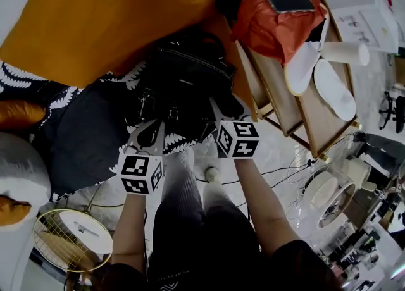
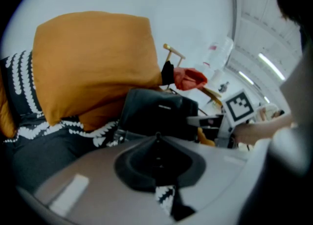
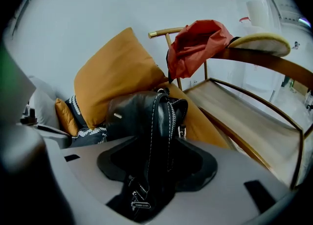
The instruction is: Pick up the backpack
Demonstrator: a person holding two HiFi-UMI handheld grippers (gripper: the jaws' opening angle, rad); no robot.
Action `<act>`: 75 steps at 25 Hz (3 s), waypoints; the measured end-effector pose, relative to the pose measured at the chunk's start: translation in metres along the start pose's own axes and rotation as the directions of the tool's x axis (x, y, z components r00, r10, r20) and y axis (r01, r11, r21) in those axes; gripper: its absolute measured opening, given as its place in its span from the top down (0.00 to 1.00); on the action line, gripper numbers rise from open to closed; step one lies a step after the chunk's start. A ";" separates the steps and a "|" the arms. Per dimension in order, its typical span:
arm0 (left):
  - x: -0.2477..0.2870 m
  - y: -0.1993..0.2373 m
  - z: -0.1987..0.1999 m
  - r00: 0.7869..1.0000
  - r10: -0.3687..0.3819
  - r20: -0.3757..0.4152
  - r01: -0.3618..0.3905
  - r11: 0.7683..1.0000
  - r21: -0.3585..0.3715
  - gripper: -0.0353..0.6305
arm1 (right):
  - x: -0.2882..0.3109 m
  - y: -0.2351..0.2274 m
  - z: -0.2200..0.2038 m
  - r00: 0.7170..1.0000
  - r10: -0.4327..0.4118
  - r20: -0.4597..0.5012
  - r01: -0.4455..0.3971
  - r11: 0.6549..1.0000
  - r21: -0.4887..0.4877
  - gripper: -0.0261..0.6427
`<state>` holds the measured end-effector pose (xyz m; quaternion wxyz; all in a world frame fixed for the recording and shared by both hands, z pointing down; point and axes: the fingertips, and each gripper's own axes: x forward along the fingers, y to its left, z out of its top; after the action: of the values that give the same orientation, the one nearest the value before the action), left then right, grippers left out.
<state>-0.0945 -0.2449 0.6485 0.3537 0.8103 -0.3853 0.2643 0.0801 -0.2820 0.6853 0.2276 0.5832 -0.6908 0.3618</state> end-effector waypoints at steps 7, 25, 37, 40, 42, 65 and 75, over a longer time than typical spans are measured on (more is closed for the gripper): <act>-0.009 0.001 0.004 1.000 0.002 0.010 -0.001 1.000 -0.007 0.91 | -0.003 0.013 0.002 1.000 0.001 -0.022 -0.001 1.000 -0.019 0.80; -0.065 -0.008 0.013 0.992 0.075 0.100 -0.073 0.997 -0.028 0.92 | -0.058 0.077 -0.006 0.990 0.131 -0.042 -0.135 0.986 -0.103 0.92; -0.121 -0.026 0.009 0.977 0.136 0.162 -0.130 0.990 -0.044 0.92 | -0.103 0.120 -0.003 0.971 0.235 -0.036 -0.238 0.965 -0.109 0.92; -0.135 -0.030 0.006 0.974 0.148 0.171 -0.143 0.989 -0.042 0.92 | -0.115 0.123 0.003 0.967 0.251 -0.037 -0.253 0.963 -0.088 0.92; -0.144 -0.032 0.003 0.972 0.153 0.178 -0.148 0.988 -0.045 0.92 | -0.125 0.126 0.007 0.965 0.259 -0.035 -0.262 0.961 -0.088 0.92; -0.205 -0.070 0.035 0.949 0.132 0.286 -0.135 0.991 -0.012 0.92 | -0.238 0.139 0.045 0.942 0.332 0.036 -0.325 0.937 -0.129 0.92; -0.233 -0.074 0.069 0.915 0.161 0.371 -0.165 0.986 -0.022 0.92 | -0.263 0.140 0.071 0.931 0.354 0.085 -0.341 0.930 -0.140 0.92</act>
<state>-0.1547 -0.1628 0.4157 0.2471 0.8125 -0.5100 0.1368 0.0088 -0.1598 0.4139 0.1576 0.4552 -0.8155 0.3208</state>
